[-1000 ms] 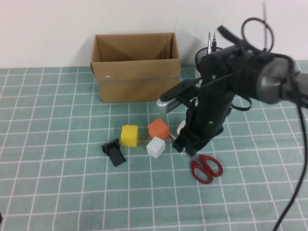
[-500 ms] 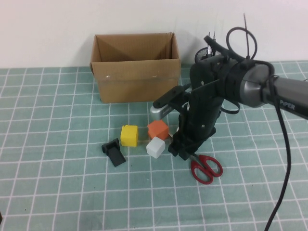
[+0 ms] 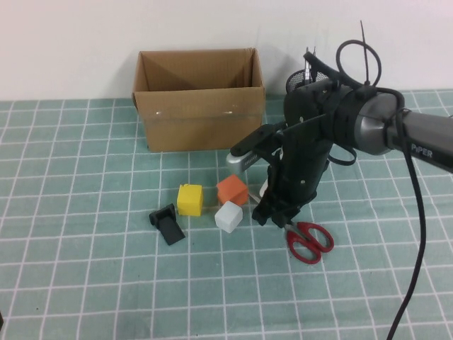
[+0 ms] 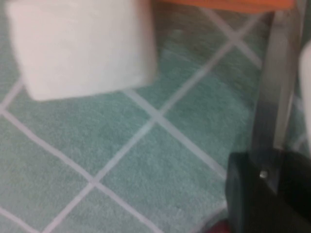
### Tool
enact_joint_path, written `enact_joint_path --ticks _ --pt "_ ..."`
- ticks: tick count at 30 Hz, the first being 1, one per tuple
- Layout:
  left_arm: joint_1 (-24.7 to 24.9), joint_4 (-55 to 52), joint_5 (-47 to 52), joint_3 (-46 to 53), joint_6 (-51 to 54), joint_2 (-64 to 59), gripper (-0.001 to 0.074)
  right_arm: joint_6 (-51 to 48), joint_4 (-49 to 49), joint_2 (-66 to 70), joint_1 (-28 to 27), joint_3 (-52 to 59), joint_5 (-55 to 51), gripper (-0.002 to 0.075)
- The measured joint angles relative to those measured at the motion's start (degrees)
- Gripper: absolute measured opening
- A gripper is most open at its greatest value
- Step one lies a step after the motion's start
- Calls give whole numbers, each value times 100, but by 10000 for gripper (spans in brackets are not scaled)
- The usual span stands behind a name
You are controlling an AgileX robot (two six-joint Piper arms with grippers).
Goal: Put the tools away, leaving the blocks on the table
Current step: Pick up the scissors from the table, then place the Scissors into the box
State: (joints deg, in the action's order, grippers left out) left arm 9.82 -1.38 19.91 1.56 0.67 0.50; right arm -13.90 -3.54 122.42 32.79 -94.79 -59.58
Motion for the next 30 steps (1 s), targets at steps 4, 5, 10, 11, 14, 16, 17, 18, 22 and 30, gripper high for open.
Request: enact_joint_path --ticks 4,5,10,11,14,16,17,18,22,30 --pt "0 0 0 0 0 0 -3 0 -12 -23 -16 0 -60 62" --pt "0 0 0 0 0 0 -3 43 29 -65 -16 0 -122 61" --pt "0 0 0 0 0 0 -3 102 288 -669 89 23 -359 59" --pt "0 0 0 0 0 0 -3 77 354 -858 105 -74 -331 59" --pt "0 0 0 0 0 0 -3 -9 537 -1247 134 -616 -23 59" --pt "0 0 0 0 0 0 -3 -141 716 -1312 159 -1072 322 59" --pt "0 0 0 0 0 0 -3 -258 801 -1295 159 -1313 520 59" --pt "0 0 0 0 0 0 -3 -410 872 -1244 159 -1539 715 59" --pt "0 0 0 0 0 0 -3 -1097 1000 -781 159 -2315 1378 58" --pt "0 0 0 0 0 0 -3 -1767 1013 542 159 -3308 2572 58"
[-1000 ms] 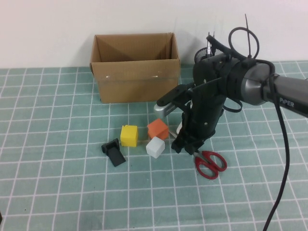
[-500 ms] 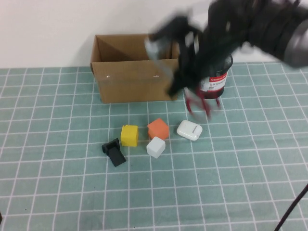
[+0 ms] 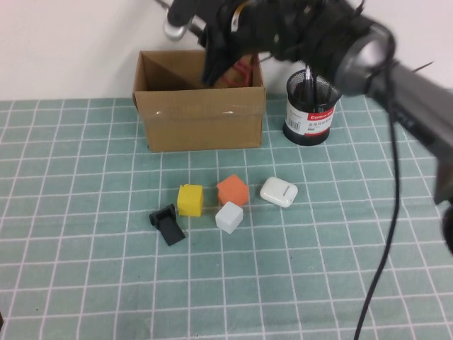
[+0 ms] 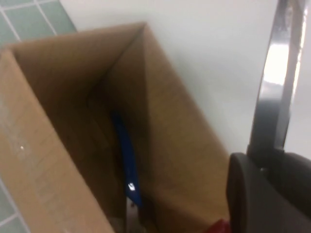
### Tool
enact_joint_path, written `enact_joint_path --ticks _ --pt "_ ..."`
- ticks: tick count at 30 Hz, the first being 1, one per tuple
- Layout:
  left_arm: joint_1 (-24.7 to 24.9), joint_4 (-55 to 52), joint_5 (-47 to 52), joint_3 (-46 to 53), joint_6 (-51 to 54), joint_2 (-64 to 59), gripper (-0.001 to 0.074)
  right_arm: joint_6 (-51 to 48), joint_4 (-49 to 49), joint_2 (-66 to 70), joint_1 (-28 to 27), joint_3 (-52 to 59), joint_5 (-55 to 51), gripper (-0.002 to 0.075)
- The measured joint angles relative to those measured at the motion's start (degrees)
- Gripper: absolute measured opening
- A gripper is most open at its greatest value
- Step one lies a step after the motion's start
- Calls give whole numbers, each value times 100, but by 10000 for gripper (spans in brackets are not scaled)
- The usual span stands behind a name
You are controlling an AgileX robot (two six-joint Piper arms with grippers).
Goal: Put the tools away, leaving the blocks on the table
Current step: Place the Scissors into the box
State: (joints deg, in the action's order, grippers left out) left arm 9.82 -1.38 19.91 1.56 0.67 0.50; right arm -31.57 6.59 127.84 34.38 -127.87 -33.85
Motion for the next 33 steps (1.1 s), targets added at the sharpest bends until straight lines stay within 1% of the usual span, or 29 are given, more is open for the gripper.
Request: enact_joint_path --ticks 6,16,33 --pt "0 0 0 0 0 0 -3 -173 -115 316 0 -10 84 58" --pt "0 0 0 0 0 0 -3 -185 -248 325 9 -58 199 59" --pt "0 0 0 0 0 0 -3 -185 -176 325 9 -58 132 59"
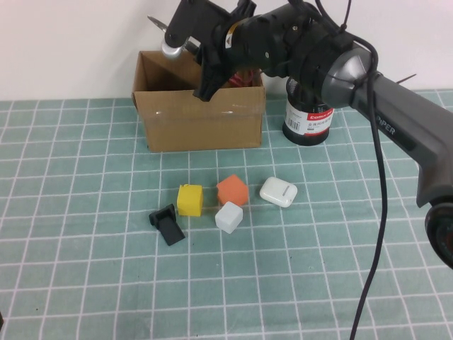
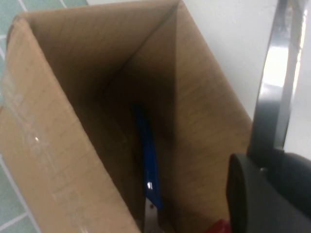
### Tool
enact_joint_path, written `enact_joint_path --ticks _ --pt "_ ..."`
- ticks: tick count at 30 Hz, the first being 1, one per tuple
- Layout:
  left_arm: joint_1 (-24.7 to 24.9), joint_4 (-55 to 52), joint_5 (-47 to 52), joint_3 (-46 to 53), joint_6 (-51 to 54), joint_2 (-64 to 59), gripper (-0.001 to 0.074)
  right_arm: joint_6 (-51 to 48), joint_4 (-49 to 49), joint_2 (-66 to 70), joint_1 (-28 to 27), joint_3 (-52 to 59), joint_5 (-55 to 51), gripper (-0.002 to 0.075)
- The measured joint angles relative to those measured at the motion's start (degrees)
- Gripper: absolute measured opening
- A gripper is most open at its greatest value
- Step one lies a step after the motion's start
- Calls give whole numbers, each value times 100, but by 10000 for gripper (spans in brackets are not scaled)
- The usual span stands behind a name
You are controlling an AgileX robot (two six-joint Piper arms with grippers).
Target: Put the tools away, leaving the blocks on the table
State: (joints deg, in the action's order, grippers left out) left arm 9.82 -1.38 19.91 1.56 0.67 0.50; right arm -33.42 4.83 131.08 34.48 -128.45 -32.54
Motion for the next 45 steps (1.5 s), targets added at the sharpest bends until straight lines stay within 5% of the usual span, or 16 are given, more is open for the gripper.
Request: enact_joint_path --ticks 14,22,29,32,39,45 --pt "0 0 0 0 0 0 -3 120 122 0 0 0 0 78" --pt "0 0 0 0 0 0 -3 163 213 0 0 0 10 278" --pt "0 0 0 0 0 0 -3 314 246 -221 0 0 -369 301" --pt "0 0 0 0 0 0 -3 745 306 -563 62 0 -863 271" --pt "0 0 0 0 0 0 -3 1534 313 -1697 272 0 -2365 31" --pt "0 0 0 0 0 0 -3 2053 137 -2394 285 -11 -3526 -3"
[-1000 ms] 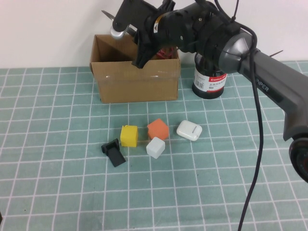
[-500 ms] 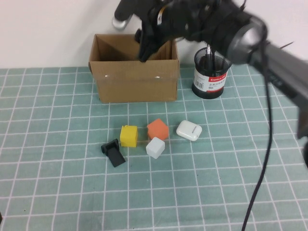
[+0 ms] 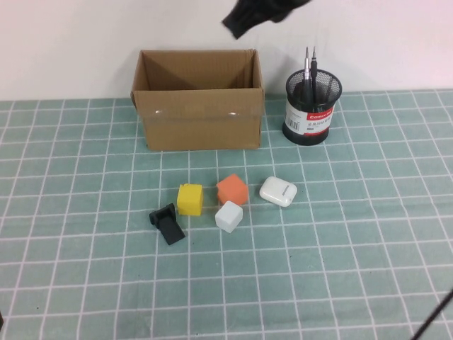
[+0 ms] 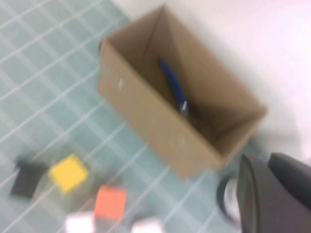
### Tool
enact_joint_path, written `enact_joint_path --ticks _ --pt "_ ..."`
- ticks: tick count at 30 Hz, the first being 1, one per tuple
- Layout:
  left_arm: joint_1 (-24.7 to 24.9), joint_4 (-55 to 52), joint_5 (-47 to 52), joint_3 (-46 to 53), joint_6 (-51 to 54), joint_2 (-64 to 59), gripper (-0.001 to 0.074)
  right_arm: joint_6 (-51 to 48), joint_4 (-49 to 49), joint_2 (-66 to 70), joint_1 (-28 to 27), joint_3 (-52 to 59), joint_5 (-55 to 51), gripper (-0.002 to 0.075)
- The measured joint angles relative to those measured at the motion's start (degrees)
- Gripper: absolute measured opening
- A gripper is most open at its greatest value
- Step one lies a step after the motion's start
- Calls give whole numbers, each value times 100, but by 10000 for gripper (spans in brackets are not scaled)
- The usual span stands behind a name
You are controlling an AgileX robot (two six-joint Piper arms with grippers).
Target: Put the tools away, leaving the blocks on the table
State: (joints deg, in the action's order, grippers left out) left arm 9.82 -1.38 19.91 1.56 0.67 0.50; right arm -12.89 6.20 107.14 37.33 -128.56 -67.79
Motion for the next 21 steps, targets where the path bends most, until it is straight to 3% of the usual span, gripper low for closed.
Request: enact_joint_path --ticks 10,21 --pt "0 0 0 0 0 0 -3 1184 -244 -838 0 11 -466 -6" --pt "0 0 0 0 0 0 -3 1059 -19 -1657 0 643 -487 -6"
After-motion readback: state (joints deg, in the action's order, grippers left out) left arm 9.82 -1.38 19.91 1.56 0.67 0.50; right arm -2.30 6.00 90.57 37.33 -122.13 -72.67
